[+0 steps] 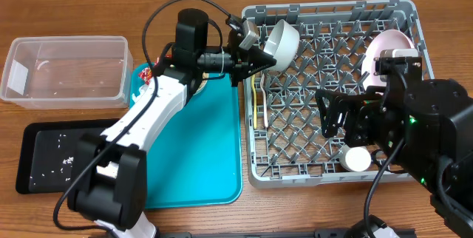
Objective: Sort waste into correct bins and load items into the dishwasher rack
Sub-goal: 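Carry the empty bowl to the rack and set it upside down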
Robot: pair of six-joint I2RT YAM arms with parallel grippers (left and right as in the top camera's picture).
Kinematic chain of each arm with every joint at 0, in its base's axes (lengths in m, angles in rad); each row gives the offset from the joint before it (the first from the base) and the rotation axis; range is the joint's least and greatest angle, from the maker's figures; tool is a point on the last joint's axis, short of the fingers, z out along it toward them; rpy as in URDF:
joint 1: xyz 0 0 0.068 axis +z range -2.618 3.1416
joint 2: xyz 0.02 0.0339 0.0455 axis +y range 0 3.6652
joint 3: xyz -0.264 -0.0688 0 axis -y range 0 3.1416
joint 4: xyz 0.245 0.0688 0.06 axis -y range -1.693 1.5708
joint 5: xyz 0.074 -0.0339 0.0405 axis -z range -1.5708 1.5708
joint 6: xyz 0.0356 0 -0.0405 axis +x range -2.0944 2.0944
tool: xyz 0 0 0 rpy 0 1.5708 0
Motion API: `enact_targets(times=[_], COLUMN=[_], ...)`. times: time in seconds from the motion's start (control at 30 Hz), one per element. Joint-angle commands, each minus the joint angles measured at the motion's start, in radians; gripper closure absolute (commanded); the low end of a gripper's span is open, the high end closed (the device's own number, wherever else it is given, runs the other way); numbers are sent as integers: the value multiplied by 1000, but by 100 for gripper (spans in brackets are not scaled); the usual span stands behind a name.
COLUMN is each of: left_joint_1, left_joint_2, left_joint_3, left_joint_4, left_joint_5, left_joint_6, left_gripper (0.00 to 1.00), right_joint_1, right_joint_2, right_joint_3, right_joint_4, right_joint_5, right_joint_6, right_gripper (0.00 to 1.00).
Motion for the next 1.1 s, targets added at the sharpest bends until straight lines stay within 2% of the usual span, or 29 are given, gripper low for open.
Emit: enact_targets(times=[0.0,0.27,0.5,0.73,0.97,1.07], left_joint_1=[-2,-48,-85,-73,-14,-6], left_joint_2=[28,25,25,25,26,27], left_joint_3=[13,12,11,6,-63,-129], left_joint_4=[70,241,278,298,303,381], left_joint_5=[-79,-294,-381,-379,-381,-380], left_joint_6=[-271,-679,-910,-1029,-1094,-1133], left_gripper=[96,96,96,96,96,96], right_joint_1=[-4,-4,-4,-4,-4,-4], right_joint_2=[-6,-6,-6,-6,-6,-6], right_joint_3=[15,15,15,15,15,15], right_joint_4=[0,-18,-61,-83,-86,-85], right_joint_5=[14,14,14,14,13,10], right_joint_6=[5,5,5,5,6,6], right_gripper=[0,0,0,0,0,0])
